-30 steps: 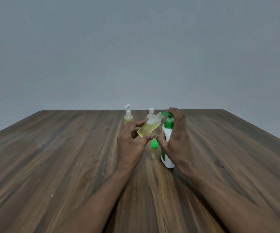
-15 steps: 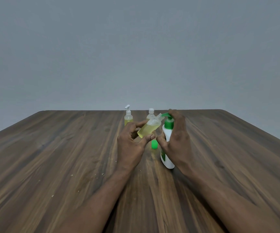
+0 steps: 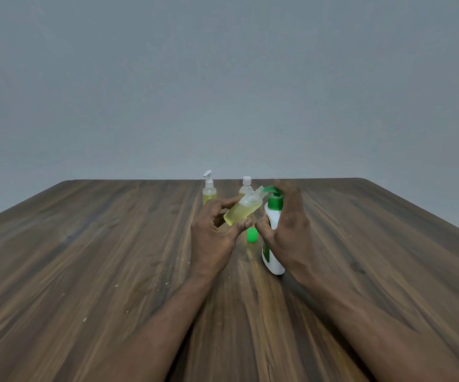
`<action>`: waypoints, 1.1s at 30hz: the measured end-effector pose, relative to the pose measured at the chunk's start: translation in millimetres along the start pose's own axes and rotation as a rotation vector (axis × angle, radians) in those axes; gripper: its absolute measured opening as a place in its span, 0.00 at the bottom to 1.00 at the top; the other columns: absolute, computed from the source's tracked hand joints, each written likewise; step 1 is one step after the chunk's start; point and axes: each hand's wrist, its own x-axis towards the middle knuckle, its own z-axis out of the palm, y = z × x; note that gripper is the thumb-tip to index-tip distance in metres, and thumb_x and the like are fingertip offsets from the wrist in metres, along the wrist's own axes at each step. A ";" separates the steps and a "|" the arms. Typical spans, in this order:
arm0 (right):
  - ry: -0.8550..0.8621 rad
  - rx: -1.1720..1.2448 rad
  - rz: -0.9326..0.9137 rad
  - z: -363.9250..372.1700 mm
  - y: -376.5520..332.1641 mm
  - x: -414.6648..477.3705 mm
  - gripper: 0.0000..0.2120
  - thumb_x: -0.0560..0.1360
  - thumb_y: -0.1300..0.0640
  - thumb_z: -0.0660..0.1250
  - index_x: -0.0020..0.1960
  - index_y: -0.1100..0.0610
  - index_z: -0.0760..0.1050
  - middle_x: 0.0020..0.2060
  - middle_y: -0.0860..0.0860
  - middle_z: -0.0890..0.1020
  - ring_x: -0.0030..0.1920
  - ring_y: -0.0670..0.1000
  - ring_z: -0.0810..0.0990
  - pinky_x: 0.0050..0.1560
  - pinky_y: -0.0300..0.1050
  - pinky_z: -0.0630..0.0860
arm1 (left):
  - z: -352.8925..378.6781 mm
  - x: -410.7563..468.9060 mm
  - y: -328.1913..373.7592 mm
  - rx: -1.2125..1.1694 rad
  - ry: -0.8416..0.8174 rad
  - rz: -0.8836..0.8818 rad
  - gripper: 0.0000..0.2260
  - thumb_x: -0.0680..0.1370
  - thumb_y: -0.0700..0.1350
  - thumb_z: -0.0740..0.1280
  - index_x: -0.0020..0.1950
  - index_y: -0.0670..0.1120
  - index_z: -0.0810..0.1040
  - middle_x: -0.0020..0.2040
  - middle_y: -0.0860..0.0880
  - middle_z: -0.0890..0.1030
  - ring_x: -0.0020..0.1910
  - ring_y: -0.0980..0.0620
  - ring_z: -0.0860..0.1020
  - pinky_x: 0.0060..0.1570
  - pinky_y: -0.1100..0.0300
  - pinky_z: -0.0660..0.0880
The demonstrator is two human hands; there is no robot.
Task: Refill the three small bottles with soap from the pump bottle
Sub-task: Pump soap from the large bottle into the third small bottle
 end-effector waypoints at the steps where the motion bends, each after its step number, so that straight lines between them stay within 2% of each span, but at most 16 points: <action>1: -0.001 0.000 0.001 0.1 0.3 0.1 0.27 0.71 0.58 0.74 0.65 0.51 0.65 0.54 0.39 0.68 0.52 0.30 0.70 0.48 0.21 0.64 | 0.0 -0.2 0.2 0.000 -0.001 -0.002 0.20 0.70 0.42 0.81 0.58 0.56 0.82 0.53 0.51 0.85 0.52 0.49 0.84 0.51 0.44 0.82; 4: -0.006 0.001 0.005 0.0 0.9 0.0 0.28 0.71 0.58 0.74 0.65 0.51 0.65 0.55 0.39 0.68 0.52 0.31 0.71 0.48 0.22 0.65 | 0.3 -0.6 1.2 0.001 -0.001 0.000 0.19 0.70 0.42 0.81 0.57 0.55 0.82 0.53 0.52 0.85 0.52 0.50 0.84 0.52 0.46 0.82; 7: -0.022 0.003 0.000 -0.5 0.6 -0.5 0.31 0.71 0.58 0.73 0.69 0.51 0.62 0.60 0.42 0.69 0.55 0.30 0.70 0.49 0.21 0.66 | 0.4 -1.4 1.0 -0.002 -0.009 -0.008 0.19 0.70 0.41 0.80 0.59 0.52 0.82 0.54 0.50 0.85 0.52 0.49 0.84 0.51 0.46 0.82; 9: -0.038 0.009 0.000 -0.7 0.7 -0.2 0.34 0.71 0.58 0.74 0.71 0.50 0.60 0.65 0.46 0.69 0.57 0.33 0.70 0.50 0.22 0.67 | 0.5 -0.9 1.1 -0.004 -0.011 -0.005 0.19 0.70 0.41 0.80 0.59 0.50 0.82 0.54 0.49 0.85 0.52 0.49 0.84 0.51 0.46 0.82; 11: -0.043 0.007 -0.004 -0.6 1.3 0.6 0.36 0.71 0.58 0.75 0.72 0.50 0.60 0.66 0.48 0.69 0.59 0.36 0.71 0.51 0.22 0.67 | 0.8 -0.5 1.0 -0.006 -0.008 -0.001 0.19 0.70 0.40 0.80 0.59 0.50 0.82 0.54 0.50 0.85 0.52 0.49 0.84 0.52 0.46 0.82; 12: -0.042 0.006 -0.006 -0.4 1.5 0.8 0.36 0.71 0.58 0.75 0.72 0.50 0.59 0.67 0.48 0.68 0.59 0.35 0.71 0.51 0.22 0.67 | 1.0 -0.4 1.2 -0.008 -0.008 -0.002 0.19 0.70 0.40 0.80 0.59 0.51 0.82 0.54 0.50 0.85 0.52 0.49 0.84 0.52 0.46 0.82; 16: -0.030 0.009 0.006 -0.2 0.6 -0.1 0.34 0.71 0.57 0.73 0.71 0.49 0.60 0.64 0.46 0.69 0.58 0.28 0.68 0.50 0.20 0.65 | 1.0 -0.5 1.1 -0.011 -0.008 -0.005 0.20 0.70 0.42 0.80 0.58 0.54 0.82 0.54 0.50 0.85 0.52 0.49 0.84 0.52 0.46 0.82; 20: -0.011 0.012 -0.008 -0.6 -0.2 -0.5 0.27 0.71 0.54 0.69 0.67 0.51 0.63 0.56 0.38 0.67 0.54 0.29 0.70 0.49 0.21 0.65 | 0.6 -0.5 0.6 -0.014 -0.009 -0.010 0.19 0.70 0.42 0.81 0.57 0.56 0.82 0.53 0.50 0.85 0.52 0.48 0.84 0.52 0.44 0.82; 26: -0.019 0.011 0.011 0.2 1.0 -1.2 0.29 0.70 0.59 0.72 0.67 0.51 0.63 0.56 0.37 0.66 0.55 0.28 0.69 0.49 0.20 0.65 | -0.1 -1.0 -0.4 0.012 -0.011 0.008 0.19 0.70 0.43 0.81 0.58 0.55 0.82 0.54 0.52 0.85 0.52 0.51 0.84 0.52 0.47 0.82; 30: -0.043 0.019 0.020 -1.0 -1.1 0.7 0.35 0.70 0.59 0.74 0.70 0.47 0.59 0.63 0.43 0.68 0.57 0.30 0.69 0.47 0.23 0.69 | 0.7 -0.9 -0.4 0.002 -0.019 0.008 0.18 0.71 0.42 0.80 0.59 0.51 0.82 0.54 0.52 0.85 0.52 0.50 0.84 0.52 0.48 0.82; 33: -0.034 0.013 0.017 -1.0 -1.9 1.5 0.36 0.70 0.59 0.75 0.71 0.47 0.58 0.66 0.48 0.69 0.57 0.32 0.70 0.48 0.27 0.69 | 0.9 -1.7 -0.4 -0.025 -0.051 -0.015 0.16 0.73 0.42 0.78 0.57 0.55 0.81 0.54 0.51 0.85 0.49 0.53 0.85 0.50 0.53 0.83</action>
